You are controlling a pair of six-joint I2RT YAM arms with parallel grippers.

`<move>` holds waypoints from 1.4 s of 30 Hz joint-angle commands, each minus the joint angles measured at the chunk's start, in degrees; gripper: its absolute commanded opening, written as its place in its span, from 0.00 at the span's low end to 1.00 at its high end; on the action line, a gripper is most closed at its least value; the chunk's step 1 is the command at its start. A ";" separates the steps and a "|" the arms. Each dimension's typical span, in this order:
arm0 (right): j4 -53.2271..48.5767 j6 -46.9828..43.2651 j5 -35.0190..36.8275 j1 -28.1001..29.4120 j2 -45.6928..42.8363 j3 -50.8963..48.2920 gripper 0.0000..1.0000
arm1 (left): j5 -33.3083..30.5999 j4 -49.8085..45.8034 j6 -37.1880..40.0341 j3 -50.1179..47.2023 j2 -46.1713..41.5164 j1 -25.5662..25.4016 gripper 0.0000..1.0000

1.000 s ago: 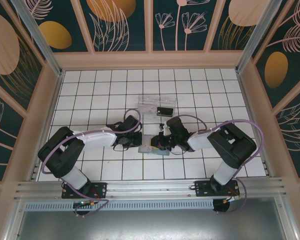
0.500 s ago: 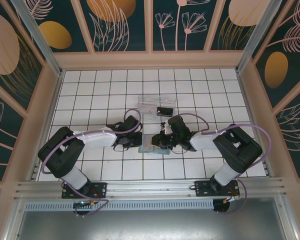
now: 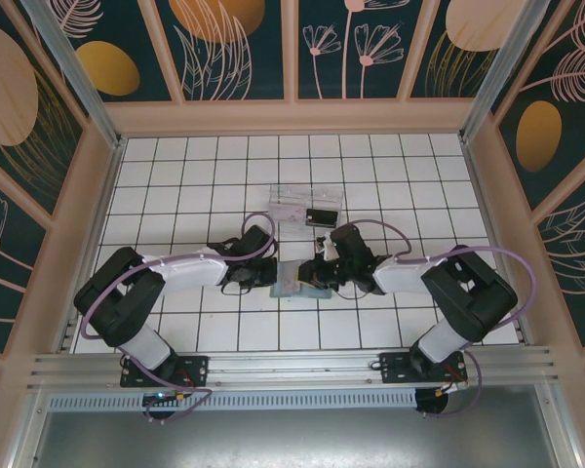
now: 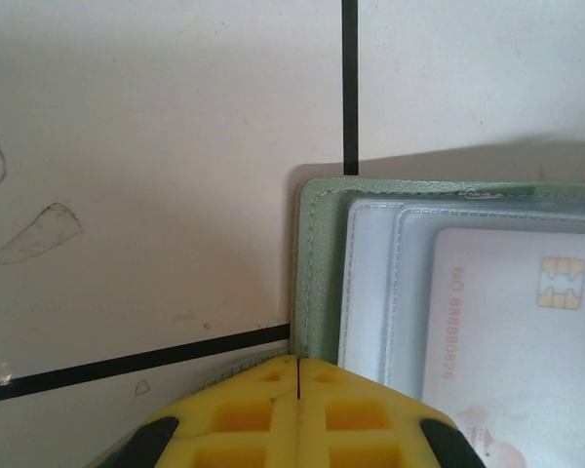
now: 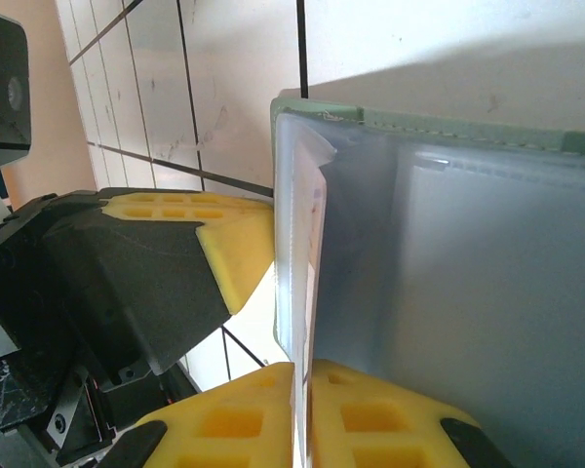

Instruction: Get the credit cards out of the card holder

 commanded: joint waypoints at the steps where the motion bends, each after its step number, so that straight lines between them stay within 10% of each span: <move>1: -1.23 -1.67 0.81 -0.74 -2.36 -0.96 0.12 | -1.75 -3.54 0.58 -2.22 4.32 -0.65 0.05; 25: -26.44 -11.72 10.43 -4.96 -17.23 1.26 0.02 | -2.52 -4.94 1.36 0.38 4.01 -0.64 0.06; 42: -46.71 -68.19 13.67 -4.40 -14.07 20.51 0.00 | -5.49 -1.51 -1.91 -4.23 -9.34 1.73 0.18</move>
